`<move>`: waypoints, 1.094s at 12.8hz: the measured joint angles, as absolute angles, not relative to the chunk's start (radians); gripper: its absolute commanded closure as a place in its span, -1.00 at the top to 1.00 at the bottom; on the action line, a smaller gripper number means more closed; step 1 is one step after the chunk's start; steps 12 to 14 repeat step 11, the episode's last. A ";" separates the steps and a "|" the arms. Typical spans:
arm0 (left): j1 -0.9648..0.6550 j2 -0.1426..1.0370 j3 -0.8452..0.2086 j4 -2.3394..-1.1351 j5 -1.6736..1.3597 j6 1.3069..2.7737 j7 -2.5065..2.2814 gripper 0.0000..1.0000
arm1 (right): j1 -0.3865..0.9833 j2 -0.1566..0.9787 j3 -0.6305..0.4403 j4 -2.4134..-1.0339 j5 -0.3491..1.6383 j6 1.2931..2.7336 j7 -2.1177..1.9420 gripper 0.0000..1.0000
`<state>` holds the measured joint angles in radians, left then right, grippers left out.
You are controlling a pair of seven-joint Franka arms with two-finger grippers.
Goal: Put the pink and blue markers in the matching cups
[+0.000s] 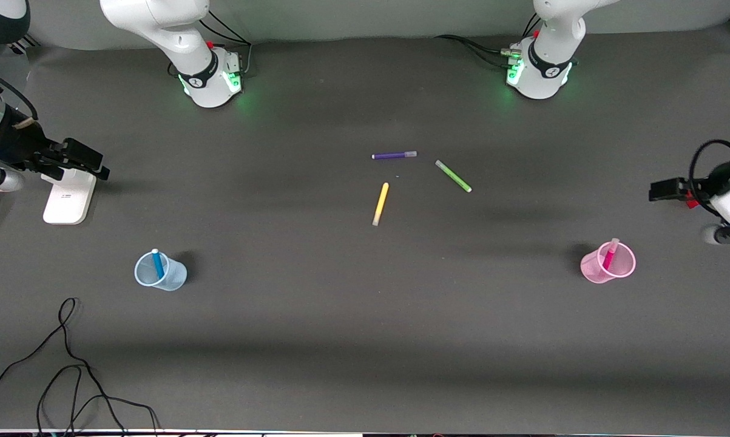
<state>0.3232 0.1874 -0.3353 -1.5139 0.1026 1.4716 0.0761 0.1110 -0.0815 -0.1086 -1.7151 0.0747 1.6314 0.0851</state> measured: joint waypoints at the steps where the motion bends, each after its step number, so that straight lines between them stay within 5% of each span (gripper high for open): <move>1: 0.272 0.148 -0.287 -1.551 0.079 1.488 0.076 0.99 | 0.111 -0.081 -0.110 -1.713 0.076 1.631 0.085 0.99; 5: 0.009 0.053 -0.030 -1.592 0.031 1.503 0.080 0.99 | 0.111 -0.080 -0.111 -1.712 0.077 1.631 0.085 0.99; 14: -0.010 0.039 -0.045 -1.596 0.023 1.502 0.076 0.99 | 0.103 -0.079 -0.114 -1.687 0.077 1.607 0.085 0.99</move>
